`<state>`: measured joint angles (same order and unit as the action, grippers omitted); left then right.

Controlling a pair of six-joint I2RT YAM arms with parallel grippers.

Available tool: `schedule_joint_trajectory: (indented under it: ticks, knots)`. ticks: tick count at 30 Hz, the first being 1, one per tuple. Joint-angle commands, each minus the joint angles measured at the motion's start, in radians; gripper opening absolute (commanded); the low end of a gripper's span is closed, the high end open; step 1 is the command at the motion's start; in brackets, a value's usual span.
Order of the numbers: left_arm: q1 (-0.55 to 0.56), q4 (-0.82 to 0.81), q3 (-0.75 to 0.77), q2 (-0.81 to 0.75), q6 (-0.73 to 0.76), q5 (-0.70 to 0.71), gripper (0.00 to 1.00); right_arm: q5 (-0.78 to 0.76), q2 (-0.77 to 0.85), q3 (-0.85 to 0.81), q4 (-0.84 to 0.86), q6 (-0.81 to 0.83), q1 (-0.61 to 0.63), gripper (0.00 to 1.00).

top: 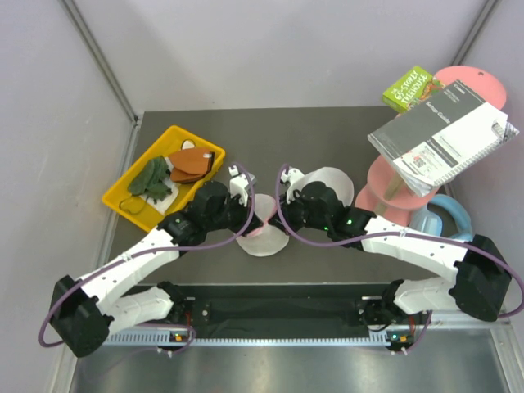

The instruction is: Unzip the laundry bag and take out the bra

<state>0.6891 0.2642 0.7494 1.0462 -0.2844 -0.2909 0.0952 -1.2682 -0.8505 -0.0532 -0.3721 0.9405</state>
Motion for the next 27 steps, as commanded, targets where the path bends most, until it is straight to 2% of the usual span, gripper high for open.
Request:
schedule_joint_trajectory:
  ticks: [1, 13, 21, 27]
  knots:
    - [0.0, -0.039, -0.012, -0.003, 0.016, 0.001, 0.0, -0.009, 0.03, -0.024, 0.03, -0.013, 0.011, 0.0]
    - [0.0, 0.001, -0.03, -0.044, 0.021, -0.002, 0.0, -0.048, 0.035, -0.018, 0.0, 0.01, -0.043, 0.0]
    - [0.0, 0.03, -0.042, -0.087, 0.007, 0.009, 0.0, 0.001, 0.009, 0.005, 0.032, 0.027, -0.152, 0.0]
    - [0.0, 0.04, -0.033, -0.097, 0.007, 0.019, 0.02, 0.035, -0.01, -0.007, 0.03, 0.038, -0.157, 0.0]
